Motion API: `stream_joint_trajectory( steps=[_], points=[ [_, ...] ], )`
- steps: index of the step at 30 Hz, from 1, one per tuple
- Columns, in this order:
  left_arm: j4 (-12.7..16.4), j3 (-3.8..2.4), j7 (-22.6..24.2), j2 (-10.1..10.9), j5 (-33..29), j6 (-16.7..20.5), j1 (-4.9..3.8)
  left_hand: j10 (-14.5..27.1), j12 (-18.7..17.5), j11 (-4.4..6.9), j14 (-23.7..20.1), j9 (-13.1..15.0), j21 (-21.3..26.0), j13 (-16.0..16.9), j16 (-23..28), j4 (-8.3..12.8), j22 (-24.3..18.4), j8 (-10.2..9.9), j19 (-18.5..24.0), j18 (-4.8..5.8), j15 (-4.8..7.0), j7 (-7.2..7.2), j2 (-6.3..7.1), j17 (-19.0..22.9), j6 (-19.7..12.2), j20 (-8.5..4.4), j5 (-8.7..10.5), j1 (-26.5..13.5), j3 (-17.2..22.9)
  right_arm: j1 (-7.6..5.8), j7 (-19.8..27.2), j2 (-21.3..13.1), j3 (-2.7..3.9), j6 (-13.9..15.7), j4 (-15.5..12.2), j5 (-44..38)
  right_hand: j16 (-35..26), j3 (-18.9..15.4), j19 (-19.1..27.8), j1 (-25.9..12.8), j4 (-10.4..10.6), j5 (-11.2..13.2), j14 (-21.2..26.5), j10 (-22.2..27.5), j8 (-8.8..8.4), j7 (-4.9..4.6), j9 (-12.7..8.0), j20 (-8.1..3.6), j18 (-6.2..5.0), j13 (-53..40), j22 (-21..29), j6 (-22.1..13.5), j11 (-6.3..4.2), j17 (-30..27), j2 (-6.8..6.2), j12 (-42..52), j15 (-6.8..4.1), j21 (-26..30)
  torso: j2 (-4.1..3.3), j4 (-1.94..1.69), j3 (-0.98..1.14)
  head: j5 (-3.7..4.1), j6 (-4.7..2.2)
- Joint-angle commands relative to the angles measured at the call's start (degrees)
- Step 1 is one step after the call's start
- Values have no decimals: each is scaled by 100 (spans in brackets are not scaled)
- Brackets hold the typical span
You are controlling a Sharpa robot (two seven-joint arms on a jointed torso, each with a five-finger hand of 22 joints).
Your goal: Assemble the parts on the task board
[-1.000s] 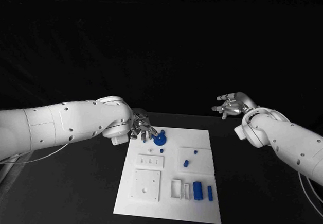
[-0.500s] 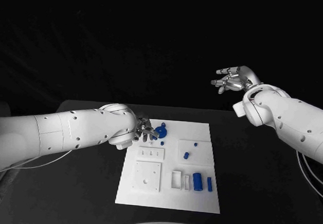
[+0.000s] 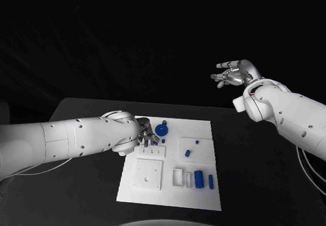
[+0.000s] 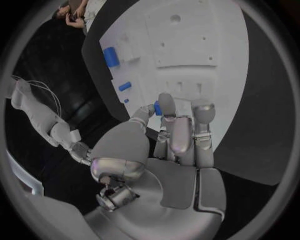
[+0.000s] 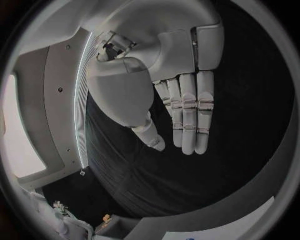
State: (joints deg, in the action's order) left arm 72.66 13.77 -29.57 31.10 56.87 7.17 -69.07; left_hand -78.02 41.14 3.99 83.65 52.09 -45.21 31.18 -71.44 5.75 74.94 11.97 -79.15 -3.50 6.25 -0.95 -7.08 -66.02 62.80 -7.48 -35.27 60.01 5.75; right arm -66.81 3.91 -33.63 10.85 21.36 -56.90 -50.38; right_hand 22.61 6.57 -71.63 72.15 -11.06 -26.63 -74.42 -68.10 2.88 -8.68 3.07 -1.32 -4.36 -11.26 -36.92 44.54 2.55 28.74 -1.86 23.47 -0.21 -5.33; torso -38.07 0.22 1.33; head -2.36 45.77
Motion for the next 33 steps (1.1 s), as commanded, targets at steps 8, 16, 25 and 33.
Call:
stream_joint_trajectory(
  steps=[8,16,25,33],
  points=[
    [-40,-3,-42,-33,320,127,118,-48,-40,-9,36,9,-10,20,-32,975,373,30,-38,102,2,81,-8,-20,117,1,-53,47,995,-4,27,24,4,26,-11,31,-121,-61,118,16,-63,-47,-40,12,26,-4,11,0,91,82,497,92,19,67,30,52,8,-467,-5,8,3,20,33],
    [-62,-3,-18,-43,387,62,162,-53,-42,-11,39,10,-20,24,-41,978,375,32,-41,102,-3,82,-1,-29,122,5,-74,43,999,-4,-4,28,4,-8,-2,31,-120,-65,137,20,-55,-52,-20,24,26,-5,11,2,97,84,532,81,25,68,28,41,13,-483,-4,-2,3,36,70],
    [-118,-4,28,-78,582,-42,234,-60,-47,-15,37,3,-22,28,-41,990,376,27,-36,102,-9,82,11,-28,137,13,-84,48,1006,-4,-58,34,4,-37,17,24,-138,-72,185,39,-63,-61,14,64,26,-11,11,14,103,86,570,91,39,54,22,28,27,-486,-3,1,1,56,92],
    [-172,-5,25,-112,621,-129,286,-70,-56,-17,40,-5,-22,31,-44,1006,375,22,-31,102,-15,82,29,-31,156,19,-143,52,1023,-4,-70,42,4,-70,20,24,-142,-78,199,40,-60,-102,20,75,25,-12,10,18,101,86,602,80,42,42,22,30,31,-509,-3,-1,4,65,111]
  ],
)
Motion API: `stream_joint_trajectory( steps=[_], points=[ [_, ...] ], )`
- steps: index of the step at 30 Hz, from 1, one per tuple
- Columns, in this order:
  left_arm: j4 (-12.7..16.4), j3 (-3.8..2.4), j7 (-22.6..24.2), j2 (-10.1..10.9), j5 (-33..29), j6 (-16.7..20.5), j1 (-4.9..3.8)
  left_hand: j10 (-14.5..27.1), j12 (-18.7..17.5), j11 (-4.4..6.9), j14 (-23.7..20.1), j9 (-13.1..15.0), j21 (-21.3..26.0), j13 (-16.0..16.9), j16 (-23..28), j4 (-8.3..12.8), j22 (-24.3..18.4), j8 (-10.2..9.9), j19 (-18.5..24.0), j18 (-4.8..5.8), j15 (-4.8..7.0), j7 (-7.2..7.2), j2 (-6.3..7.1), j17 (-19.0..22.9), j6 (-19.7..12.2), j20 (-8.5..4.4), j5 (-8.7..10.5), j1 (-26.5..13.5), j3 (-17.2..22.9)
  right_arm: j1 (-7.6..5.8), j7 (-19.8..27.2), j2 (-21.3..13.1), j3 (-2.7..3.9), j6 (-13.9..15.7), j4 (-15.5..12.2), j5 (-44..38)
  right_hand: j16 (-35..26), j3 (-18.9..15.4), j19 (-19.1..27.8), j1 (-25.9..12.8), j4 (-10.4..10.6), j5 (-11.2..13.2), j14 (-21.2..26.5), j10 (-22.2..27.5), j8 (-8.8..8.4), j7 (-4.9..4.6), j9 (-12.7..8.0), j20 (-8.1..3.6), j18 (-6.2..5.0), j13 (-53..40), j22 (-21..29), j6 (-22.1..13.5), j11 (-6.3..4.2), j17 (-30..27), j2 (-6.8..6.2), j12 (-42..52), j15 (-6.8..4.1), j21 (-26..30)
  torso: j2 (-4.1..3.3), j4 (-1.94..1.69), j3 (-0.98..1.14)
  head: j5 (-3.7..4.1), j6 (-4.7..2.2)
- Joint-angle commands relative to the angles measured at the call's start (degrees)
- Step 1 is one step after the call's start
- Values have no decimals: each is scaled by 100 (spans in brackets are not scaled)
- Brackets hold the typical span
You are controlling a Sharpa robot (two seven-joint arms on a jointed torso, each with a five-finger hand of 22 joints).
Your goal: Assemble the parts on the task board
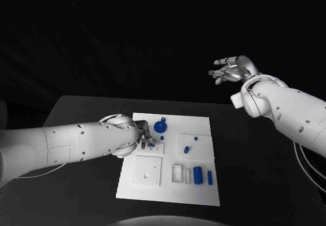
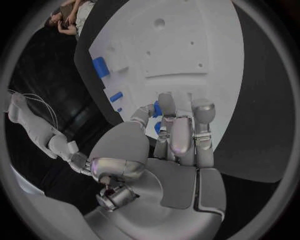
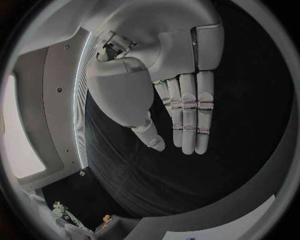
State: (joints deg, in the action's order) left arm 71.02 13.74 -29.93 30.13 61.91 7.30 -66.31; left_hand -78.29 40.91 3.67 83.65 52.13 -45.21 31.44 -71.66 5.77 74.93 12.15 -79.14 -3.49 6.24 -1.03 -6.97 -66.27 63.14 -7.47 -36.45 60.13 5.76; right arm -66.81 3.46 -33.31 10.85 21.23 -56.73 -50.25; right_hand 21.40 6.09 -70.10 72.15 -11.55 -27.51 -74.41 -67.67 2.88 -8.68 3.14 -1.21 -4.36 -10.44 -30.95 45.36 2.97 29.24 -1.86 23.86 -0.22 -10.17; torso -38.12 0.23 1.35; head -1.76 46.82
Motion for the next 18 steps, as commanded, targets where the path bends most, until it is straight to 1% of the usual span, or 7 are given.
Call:
stream_joint_trajectory(
  steps=[1,10,13,18],
  points=[
    [-11,-2,60,-16,118,-148,13,-43,-32,15,40,-9,-22,5,-22,1003,377,3,-31,102,-14,90,17,-5,122,18,-26,39,1021,-3,-25,11,4,-59,4,11,-20,-30,45,40,-12,-14,20,33,25,-12,3,6,101,4,5,-2,0,-8,22,-9,31,-24,3,-3,2,3,4],
    [-53,-3,54,-29,130,-201,40,-46,-35,15,42,-9,-27,6,-28,1007,377,2,-31,102,-15,90,24,-12,126,20,-37,38,1027,-3,-20,26,4,-76,17,11,-21,-31,51,41,-13,-25,22,34,25,-12,3,8,101,5,14,-3,1,-11,20,-9,32,-32,1,1,0,4,19],
    [-56,-3,51,-28,132,-226,46,-49,-37,14,42,-9,-34,9,-31,1010,378,1,-31,103,-17,90,27,-13,131,21,-50,39,1037,-3,-18,33,4,-81,25,11,-21,-31,51,41,-13,-25,22,34,25,-12,3,8,101,5,14,-3,1,-11,20,-9,32,-32,4,-3,3,-5,23],
    [-75,-3,51,-24,146,-237,54,-49,-37,14,42,-9,-34,9,-31,1010,378,1,-31,103,-17,90,27,-13,131,21,-50,39,1037,-3,-14,42,4,-86,32,11,-21,-38,66,41,-14,-38,27,40,25,-13,3,10,100,8,46,-6,3,-21,20,-10,34,-61,4,-2,2,6,22]
  ],
)
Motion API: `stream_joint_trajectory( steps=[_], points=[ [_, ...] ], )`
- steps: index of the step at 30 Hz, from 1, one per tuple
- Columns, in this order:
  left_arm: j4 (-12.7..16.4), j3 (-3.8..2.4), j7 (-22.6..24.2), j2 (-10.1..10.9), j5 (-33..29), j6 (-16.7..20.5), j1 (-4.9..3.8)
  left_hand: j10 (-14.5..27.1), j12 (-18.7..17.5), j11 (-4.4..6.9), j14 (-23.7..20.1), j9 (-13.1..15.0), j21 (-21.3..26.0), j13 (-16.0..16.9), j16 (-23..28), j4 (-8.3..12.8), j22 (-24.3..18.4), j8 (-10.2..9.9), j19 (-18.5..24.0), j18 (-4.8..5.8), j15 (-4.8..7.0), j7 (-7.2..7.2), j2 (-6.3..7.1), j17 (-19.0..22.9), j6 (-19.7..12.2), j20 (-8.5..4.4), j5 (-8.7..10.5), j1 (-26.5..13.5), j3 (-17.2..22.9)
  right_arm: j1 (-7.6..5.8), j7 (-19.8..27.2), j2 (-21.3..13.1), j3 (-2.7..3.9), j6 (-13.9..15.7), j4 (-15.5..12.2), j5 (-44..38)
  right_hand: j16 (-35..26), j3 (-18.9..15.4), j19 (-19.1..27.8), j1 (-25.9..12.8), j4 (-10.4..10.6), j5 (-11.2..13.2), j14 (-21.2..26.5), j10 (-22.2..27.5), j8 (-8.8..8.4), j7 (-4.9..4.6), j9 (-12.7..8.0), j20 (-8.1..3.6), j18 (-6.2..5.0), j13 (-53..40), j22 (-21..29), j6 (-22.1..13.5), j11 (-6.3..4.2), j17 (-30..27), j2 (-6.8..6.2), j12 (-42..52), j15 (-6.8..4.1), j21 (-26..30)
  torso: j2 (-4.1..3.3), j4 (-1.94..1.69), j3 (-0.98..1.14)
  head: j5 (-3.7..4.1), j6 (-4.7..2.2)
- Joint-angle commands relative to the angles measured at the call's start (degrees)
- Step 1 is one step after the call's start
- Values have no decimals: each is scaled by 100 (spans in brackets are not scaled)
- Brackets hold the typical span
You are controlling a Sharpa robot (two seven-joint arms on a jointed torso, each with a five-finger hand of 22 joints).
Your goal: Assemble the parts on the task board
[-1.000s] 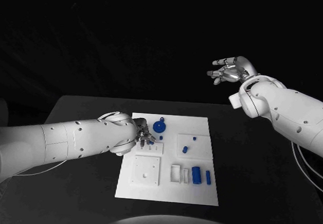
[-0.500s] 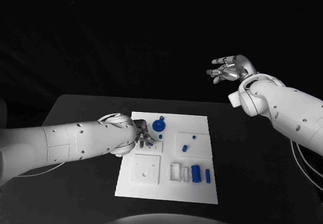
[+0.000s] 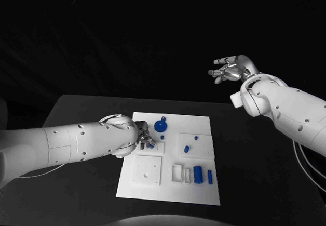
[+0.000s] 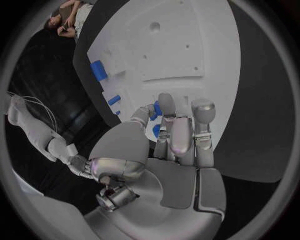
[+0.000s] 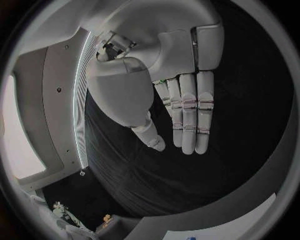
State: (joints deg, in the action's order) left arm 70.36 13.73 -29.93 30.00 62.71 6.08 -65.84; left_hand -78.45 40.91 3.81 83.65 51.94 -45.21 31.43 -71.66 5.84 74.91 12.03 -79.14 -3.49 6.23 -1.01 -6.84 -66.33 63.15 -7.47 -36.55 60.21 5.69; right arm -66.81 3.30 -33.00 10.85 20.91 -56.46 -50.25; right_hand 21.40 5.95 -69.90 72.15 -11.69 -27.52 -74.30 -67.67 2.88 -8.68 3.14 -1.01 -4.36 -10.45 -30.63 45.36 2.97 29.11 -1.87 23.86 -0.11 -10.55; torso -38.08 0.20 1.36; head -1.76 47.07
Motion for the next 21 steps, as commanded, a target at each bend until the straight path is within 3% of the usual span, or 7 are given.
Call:
stream_joint_trajectory(
  steps=[1,21],
  points=[
    [-14,-2,51,-10,71,-119,9,-33,-37,0,42,10,-34,10,-31,1003,380,14,-31,103,-16,88,15,-7,129,21,-40,31,1043,-3,3,13,4,-55,7,10,-22,-24,47,41,0,-38,16,40,25,-13,4,-9,101,9,14,-6,3,-8,21,-10,23,-24,1,3,0,7,-4],
    [-125,-3,63,-47,215,-147,62,-35,-45,-2,39,11,-24,12,-23,1001,375,10,-23,102,-19,87,16,4,131,24,-40,31,1056,-1,8,34,3,-97,18,10,-20,-36,74,32,-2,-46,27,53,27,-13,5,-4,103,12,67,16,6,-18,28,-11,27,-61,0,7,0,46,1]
  ],
)
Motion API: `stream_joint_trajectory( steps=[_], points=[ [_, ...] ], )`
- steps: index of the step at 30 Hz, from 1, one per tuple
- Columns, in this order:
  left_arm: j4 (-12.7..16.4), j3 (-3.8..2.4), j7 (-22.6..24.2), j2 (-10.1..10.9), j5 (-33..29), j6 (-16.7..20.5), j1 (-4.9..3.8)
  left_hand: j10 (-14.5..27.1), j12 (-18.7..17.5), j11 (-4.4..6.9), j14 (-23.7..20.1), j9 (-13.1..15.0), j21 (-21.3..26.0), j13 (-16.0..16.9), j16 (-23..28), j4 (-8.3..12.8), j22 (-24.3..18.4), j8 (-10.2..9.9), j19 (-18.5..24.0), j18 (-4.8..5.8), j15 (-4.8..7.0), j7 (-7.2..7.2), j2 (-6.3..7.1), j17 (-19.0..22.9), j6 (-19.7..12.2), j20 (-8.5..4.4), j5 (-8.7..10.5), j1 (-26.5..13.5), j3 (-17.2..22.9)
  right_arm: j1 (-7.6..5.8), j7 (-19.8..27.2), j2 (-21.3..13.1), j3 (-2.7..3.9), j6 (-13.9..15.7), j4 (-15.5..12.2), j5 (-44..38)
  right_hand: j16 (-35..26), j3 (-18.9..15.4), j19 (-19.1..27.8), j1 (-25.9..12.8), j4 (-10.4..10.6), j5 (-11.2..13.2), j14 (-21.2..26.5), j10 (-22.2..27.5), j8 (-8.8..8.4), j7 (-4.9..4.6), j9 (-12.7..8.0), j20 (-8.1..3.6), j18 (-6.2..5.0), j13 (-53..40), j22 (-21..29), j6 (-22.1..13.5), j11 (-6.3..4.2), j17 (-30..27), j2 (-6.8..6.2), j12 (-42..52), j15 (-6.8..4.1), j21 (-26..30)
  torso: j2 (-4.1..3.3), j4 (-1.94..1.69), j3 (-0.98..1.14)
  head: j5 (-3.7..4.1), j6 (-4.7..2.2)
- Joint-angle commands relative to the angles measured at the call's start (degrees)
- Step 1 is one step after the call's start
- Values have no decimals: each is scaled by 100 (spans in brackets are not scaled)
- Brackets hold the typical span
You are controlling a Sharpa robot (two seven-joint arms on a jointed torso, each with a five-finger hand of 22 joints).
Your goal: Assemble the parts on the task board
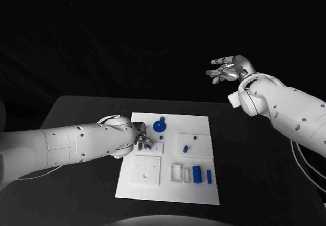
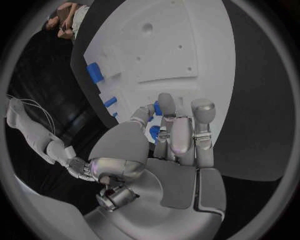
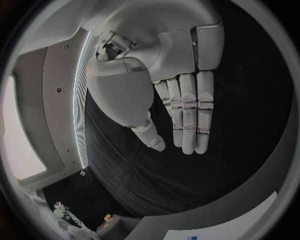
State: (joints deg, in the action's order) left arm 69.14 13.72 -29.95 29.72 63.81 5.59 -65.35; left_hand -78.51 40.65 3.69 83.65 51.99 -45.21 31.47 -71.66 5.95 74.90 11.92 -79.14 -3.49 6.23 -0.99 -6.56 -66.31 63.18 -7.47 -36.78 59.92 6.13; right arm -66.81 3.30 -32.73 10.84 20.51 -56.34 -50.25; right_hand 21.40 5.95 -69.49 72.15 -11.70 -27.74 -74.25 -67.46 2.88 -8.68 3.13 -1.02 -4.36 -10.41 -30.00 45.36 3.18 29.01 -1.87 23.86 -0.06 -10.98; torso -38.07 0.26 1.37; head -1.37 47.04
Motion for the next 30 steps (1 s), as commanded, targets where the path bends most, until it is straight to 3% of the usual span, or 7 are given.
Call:
stream_joint_trajectory(
  steps=[1,14,30],
  points=[
    [-7,-2,68,-21,108,-107,19,-29,-19,10,39,6,-24,8,-24,990,376,21,-23,103,-18,85,-13,2,128,24,-17,60,1012,-2,9,8,4,-57,6,10,-20,-35,33,32,-1,-24,21,32,27,-13,6,-4,102,8,4,16,-14,-8,28,-11,22,-17,-1,0,-1,6,5],
    [-1,-3,123,-24,110,-163,55,-27,-27,9,36,7,-16,9,-12,990,373,17,-19,102,-20,83,-12,15,122,26,-16,60,1016,1,16,19,4,-69,20,11,-16,-34,47,24,-11,-31,25,37,26,-13,5,-3,102,9,42,21,-15,-13,46,-8,22,-53,-1,-3,-1,63,17],
    [-3,-4,196,-24,157,4,59,-28,-32,7,37,14,-2,11,-2,988,369,18,-18,102,-20,80,-16,26,114,25,-10,62,1017,23,20,41,4,-88,37,14,-16,-59,57,3,-11,-62,34,46,27,-13,6,1,103,8,89,37,-12,-17,43,-4,26,-70,-1,1,1,39,30]
  ],
)
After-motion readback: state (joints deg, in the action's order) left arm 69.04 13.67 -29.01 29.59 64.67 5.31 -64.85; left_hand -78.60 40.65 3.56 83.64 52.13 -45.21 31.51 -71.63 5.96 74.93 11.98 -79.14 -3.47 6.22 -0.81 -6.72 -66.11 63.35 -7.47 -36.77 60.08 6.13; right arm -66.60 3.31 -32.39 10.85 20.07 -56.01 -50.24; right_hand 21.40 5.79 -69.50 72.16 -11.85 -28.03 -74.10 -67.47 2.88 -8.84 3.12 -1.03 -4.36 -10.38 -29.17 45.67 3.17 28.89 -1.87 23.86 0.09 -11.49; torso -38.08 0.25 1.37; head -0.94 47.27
